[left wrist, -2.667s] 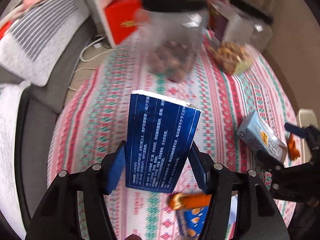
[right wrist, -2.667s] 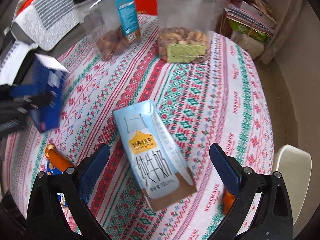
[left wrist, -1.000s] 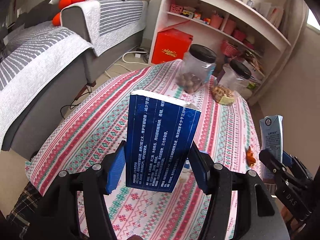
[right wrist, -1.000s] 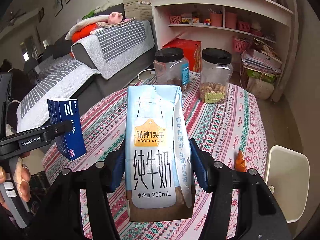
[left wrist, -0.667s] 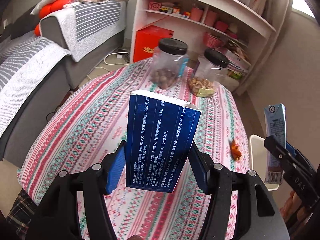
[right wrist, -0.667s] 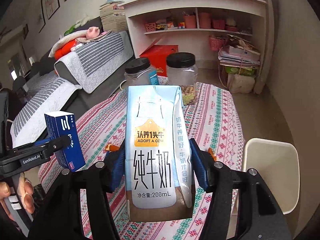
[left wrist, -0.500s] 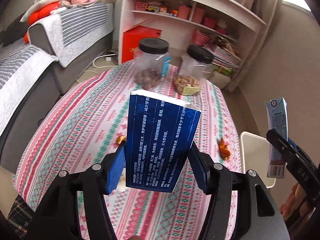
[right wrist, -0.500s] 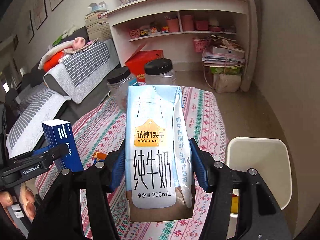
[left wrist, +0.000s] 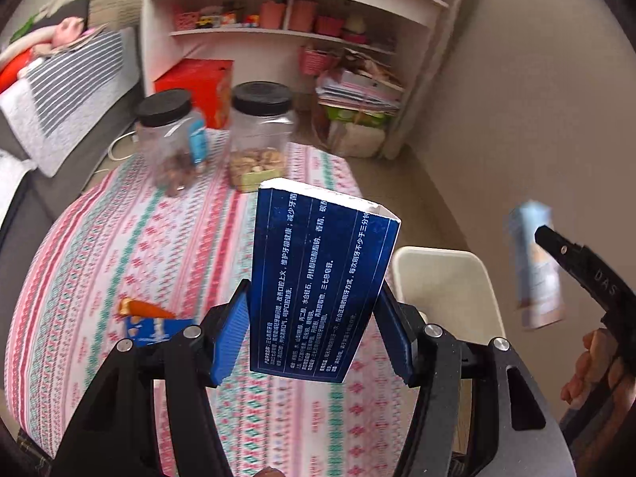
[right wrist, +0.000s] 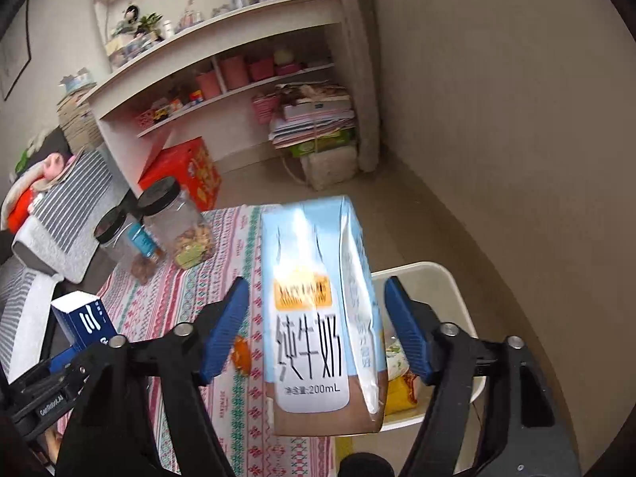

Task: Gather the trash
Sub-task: 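Carry the milk carton over the bin and open the right gripper while the left carries the blue box, then lower the dark blue medicine box into the bin and open the left gripper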

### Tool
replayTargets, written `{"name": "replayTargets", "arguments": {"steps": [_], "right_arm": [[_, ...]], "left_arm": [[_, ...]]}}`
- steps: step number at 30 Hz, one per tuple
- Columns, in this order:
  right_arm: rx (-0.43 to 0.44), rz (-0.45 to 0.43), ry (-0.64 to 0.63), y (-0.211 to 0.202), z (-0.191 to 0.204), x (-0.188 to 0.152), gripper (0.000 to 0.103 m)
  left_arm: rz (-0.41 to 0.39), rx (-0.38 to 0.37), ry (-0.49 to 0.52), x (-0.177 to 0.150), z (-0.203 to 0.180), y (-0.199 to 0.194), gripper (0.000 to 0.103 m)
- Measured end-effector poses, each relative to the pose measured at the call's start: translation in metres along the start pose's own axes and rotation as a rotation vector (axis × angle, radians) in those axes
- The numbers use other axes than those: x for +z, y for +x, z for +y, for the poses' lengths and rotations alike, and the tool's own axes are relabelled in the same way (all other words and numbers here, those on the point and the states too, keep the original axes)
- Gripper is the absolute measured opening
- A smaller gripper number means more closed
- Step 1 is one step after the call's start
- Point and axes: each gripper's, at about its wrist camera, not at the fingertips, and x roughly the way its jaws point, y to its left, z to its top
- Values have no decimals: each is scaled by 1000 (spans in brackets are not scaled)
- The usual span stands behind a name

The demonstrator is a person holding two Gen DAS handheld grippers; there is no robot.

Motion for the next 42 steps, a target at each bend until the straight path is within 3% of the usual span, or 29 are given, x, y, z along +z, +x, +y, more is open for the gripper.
{"name": "replayTargets", "arguments": {"steps": [9, 20, 22, 23, 26, 31, 42], "right_arm": [[-64, -80, 176, -23, -65, 16, 90], [-99, -127, 288, -39, -109, 18, 91], [-107, -130, 295, -38, -111, 19, 91], [-107, -131, 296, -40, -112, 19, 92], [-104, -131, 287, -42, -113, 17, 93], [-109, -133, 246, -41, -101, 20, 95], [-122, -95, 65, -27, -44, 15, 96]], "left_arm": [[37, -81, 90, 6, -79, 27, 60], [86, -180, 144, 14, -154, 62, 61], [105, -184, 142, 15, -161, 69, 71], [104, -182, 127, 16, -161, 71, 76], [97, -180, 114, 14, -158, 69, 76], [54, -113, 116, 10, -145, 62, 76], [-7, 1, 72, 10, -98, 39, 79]]}}
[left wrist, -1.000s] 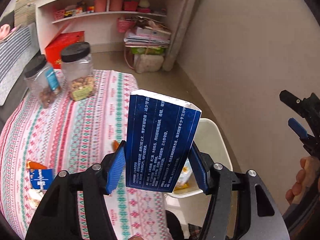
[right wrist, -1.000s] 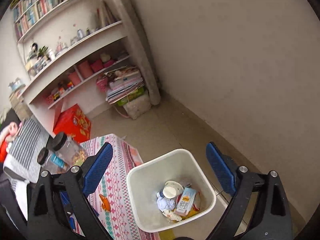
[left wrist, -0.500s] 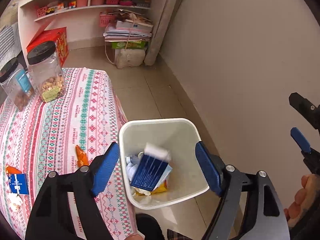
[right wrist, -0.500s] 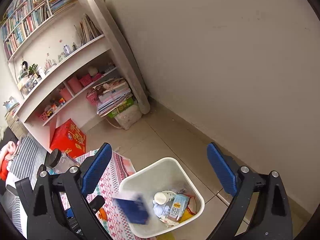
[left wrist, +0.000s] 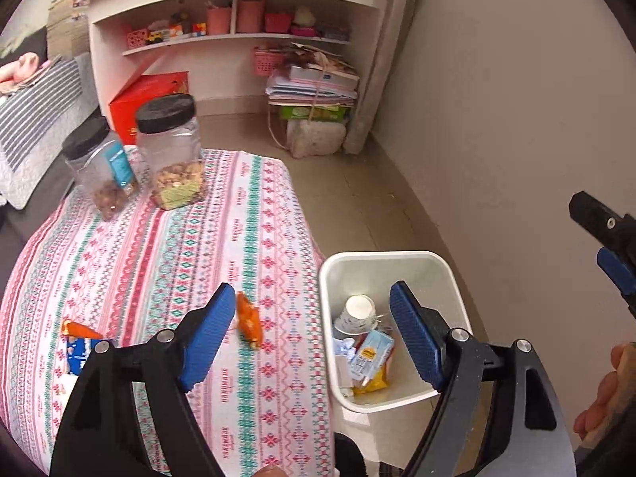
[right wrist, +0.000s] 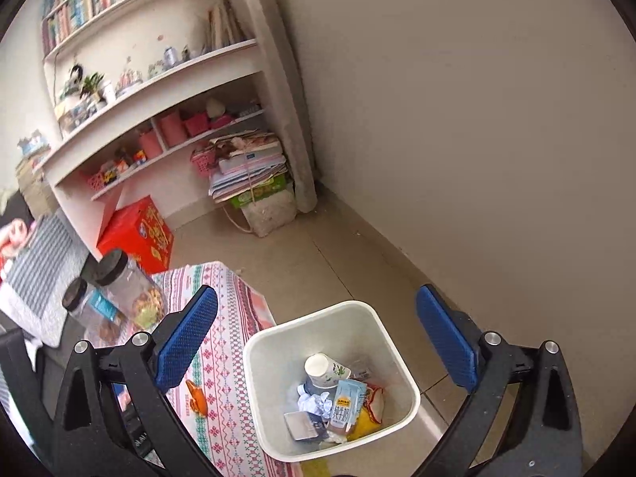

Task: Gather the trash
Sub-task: 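Lower the dark blue medicine box into the bin and open the left gripper, then grasp the crumpled white wipe with orange print using the left gripper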

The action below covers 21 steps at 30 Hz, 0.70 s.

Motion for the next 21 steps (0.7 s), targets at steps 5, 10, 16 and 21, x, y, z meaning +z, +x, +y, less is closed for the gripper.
{"name": "replayTargets", "arguments": {"steps": [5, 10, 16, 21], "right_arm": [[-12, 8, -100, 3, 34, -12, 96], [-65, -6, -230, 6, 73, -28, 96], [-95, -3, -391, 13, 118, -55, 96], [-53, 27, -463, 16, 146, -67, 96]], "left_arm": [[-20, 73, -38, -4, 30, -7, 84], [-32, 178, -75, -15, 62, -11, 90], [-7, 302, -106, -33, 106, -8, 93], [80, 358, -133, -56, 155, 3, 93]]}}
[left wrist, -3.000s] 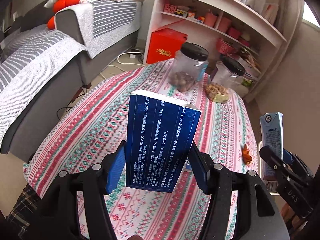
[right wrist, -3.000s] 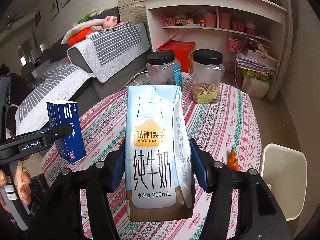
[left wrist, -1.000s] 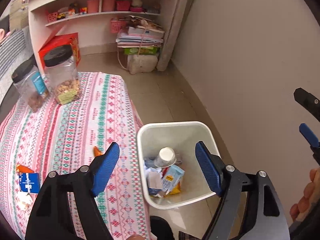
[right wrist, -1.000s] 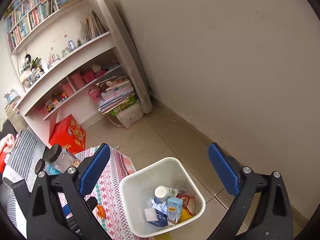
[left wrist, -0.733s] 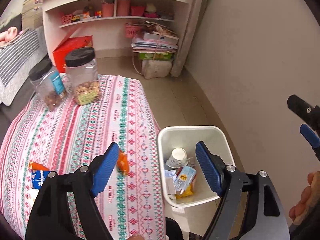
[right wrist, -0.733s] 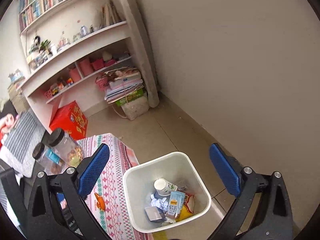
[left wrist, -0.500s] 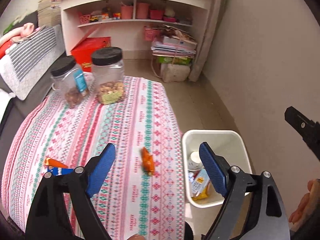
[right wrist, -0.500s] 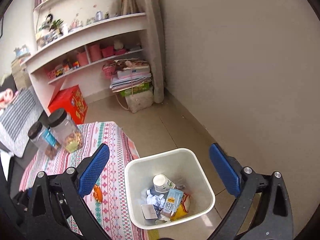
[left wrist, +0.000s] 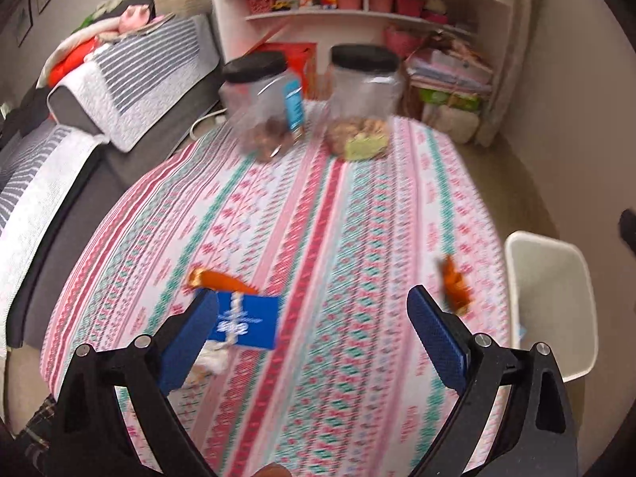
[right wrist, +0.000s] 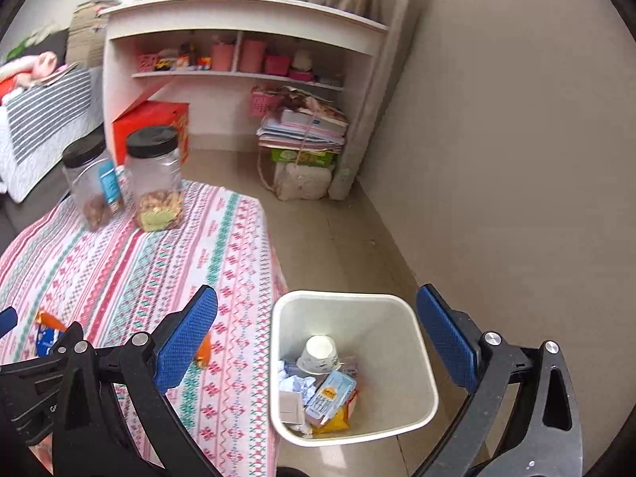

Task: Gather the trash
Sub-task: 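Grasp the crumpled white wipe with orange print using the left gripper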

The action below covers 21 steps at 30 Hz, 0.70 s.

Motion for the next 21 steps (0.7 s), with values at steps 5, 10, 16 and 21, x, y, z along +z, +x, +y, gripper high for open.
{"name": "replayTargets", "arguments": {"steps": [5, 10, 16, 21], "right_arm": [[50, 7, -57, -3, 27, 2, 96], [117, 27, -125, -3, 58, 1, 96], [251, 64, -241, 3, 105, -6, 96], [382, 94, -409, 9, 159, -18, 96]], "left_arm": [[158, 30, 90, -25, 46, 39, 93], [265, -22, 81, -51, 93, 69, 88], [287, -105, 109, -65, 106, 82, 55], [263, -173, 64, -65, 134, 72, 41]]}}
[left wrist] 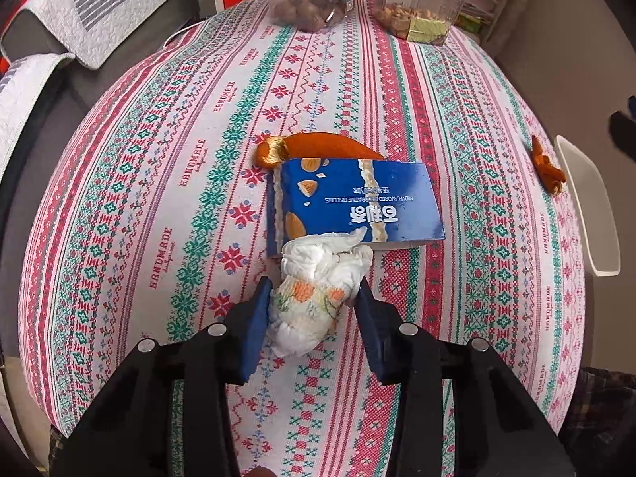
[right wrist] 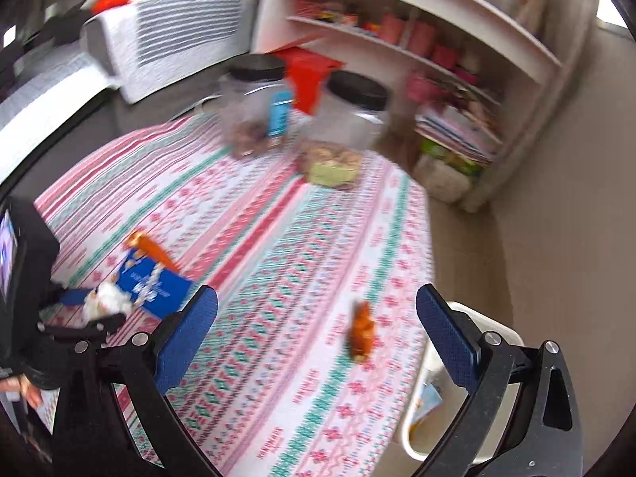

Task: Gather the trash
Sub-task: 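Grasp the crumpled white wipe with orange print using the left gripper, then grasp the blue biscuit box with the right gripper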

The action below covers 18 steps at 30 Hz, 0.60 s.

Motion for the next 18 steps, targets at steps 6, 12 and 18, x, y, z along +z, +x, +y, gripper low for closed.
{"name": "replayTargets", "arguments": {"steps": [6, 12, 18], "right_arm": [[123, 41, -271, 49, 73, -1, 96], [228, 103, -338, 95, 112, 1, 96], [371, 199, -236, 104, 113, 7, 96]], "left_arm": [[-47, -2, -47, -16, 48, -30, 41], [-99, -58, -147, -28, 99, -45, 41], [-163, -142, -213, -45, 126, -46, 42]]}}
